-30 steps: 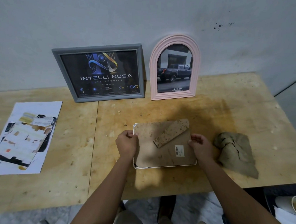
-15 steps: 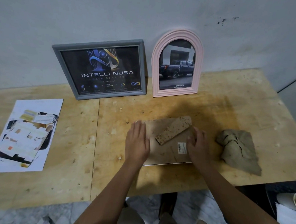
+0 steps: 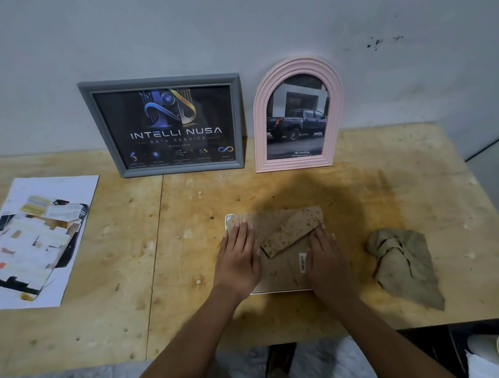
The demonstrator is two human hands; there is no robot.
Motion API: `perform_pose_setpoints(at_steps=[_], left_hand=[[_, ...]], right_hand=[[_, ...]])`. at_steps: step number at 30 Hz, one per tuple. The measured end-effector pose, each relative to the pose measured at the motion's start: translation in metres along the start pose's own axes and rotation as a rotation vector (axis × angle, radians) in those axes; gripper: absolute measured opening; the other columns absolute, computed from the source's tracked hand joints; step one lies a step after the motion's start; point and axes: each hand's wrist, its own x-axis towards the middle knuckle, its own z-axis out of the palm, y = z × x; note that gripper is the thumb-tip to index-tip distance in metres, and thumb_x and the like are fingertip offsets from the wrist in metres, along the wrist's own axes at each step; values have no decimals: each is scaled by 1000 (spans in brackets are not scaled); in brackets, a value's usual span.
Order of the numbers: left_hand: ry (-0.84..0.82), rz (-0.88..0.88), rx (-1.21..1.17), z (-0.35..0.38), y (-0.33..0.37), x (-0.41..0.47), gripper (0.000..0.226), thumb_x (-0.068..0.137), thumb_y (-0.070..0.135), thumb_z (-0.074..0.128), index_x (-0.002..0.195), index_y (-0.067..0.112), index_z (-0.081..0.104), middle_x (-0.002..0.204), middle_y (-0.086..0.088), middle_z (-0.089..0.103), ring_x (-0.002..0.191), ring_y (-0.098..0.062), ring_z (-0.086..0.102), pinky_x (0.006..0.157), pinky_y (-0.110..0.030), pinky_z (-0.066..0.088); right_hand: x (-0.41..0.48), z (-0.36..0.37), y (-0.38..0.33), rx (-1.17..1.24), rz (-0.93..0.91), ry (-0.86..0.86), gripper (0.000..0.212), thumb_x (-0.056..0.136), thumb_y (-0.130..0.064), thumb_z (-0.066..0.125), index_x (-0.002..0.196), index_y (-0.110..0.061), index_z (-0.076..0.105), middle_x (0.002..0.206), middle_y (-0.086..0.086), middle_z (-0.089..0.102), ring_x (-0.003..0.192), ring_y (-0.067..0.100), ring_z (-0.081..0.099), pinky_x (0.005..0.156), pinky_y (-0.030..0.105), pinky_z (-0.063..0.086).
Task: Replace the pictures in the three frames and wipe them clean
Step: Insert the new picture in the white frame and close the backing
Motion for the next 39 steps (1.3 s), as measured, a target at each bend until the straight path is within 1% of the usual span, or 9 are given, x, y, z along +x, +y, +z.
perform_pose_setpoints(at_steps=[3, 7, 10, 14, 19, 25, 30, 36, 39], left_hand=[[3, 11, -18, -2, -1, 0, 57, 94, 38, 22, 142, 10, 36, 150, -8, 32, 142, -24, 23, 114, -36, 10], [-10, 47, -58, -2, -7, -2, 63, 93, 44, 10, 147, 14, 22, 154, -1, 12, 142, -15, 0, 115, -30, -3], [-13, 38, -25, -6, -6, 0, 57, 93, 39, 23, 141, 12, 38, 149, -6, 33, 141, -22, 25, 114, -37, 15], [-12, 3, -46, -8, -3, 4, 52, 90, 34, 35, 133, 10, 51, 133, -10, 55, 123, -28, 52, 102, -44, 41], [-39, 23, 15, -4, -5, 3, 52, 93, 35, 31, 138, 11, 44, 138, -10, 50, 128, -28, 47, 110, -39, 30], [-42, 29, 41, 0, -5, 2, 54, 95, 35, 26, 142, 10, 36, 145, -12, 41, 136, -30, 36, 113, -38, 14], [-17, 28, 67, 0, -3, 2, 54, 95, 35, 26, 143, 10, 35, 148, -12, 37, 139, -28, 29, 118, -39, 14], [-61, 6, 55, -1, 1, 3, 54, 92, 34, 30, 137, 9, 44, 144, -14, 42, 136, -30, 35, 111, -48, 24], [-30, -6, -31, -8, 9, 12, 55, 81, 28, 35, 126, 3, 55, 135, -19, 51, 130, -36, 43, 108, -50, 29]], right_hand=[[5, 0, -2, 131, 26, 2, 40, 89, -17, 40, 112, 7, 61, 121, 23, 60, 114, 37, 58, 98, 45, 42], [3, -4, 1, 403, 134, -6, 32, 96, -12, 46, 125, 2, 54, 140, 15, 46, 129, 28, 44, 98, 30, 39], [3, -7, 5, 467, 161, -22, 35, 96, -13, 46, 129, -3, 51, 142, 11, 43, 129, 26, 43, 101, 33, 40], [8, -7, 3, 338, 179, -82, 44, 99, -23, 37, 139, -6, 40, 148, 10, 34, 136, 26, 31, 110, 40, 33], [12, -8, -1, 42, 56, -113, 66, 89, -39, 9, 135, -9, 45, 141, 10, 45, 135, 27, 32, 106, 44, 36], [15, -1, -4, 61, 8, -115, 62, 92, -34, 15, 135, 0, 45, 137, 17, 48, 133, 31, 38, 114, 44, 27], [18, 0, -5, 66, 3, -51, 55, 89, -27, 25, 123, 3, 57, 125, 20, 59, 121, 34, 53, 109, 45, 33], [15, 0, -1, 155, 11, -100, 59, 91, -32, 19, 132, -2, 49, 135, 16, 51, 130, 31, 42, 113, 45, 27], [17, -5, 5, 361, 58, -140, 49, 95, -28, 33, 139, -7, 40, 144, 11, 40, 138, 26, 31, 116, 45, 21]])
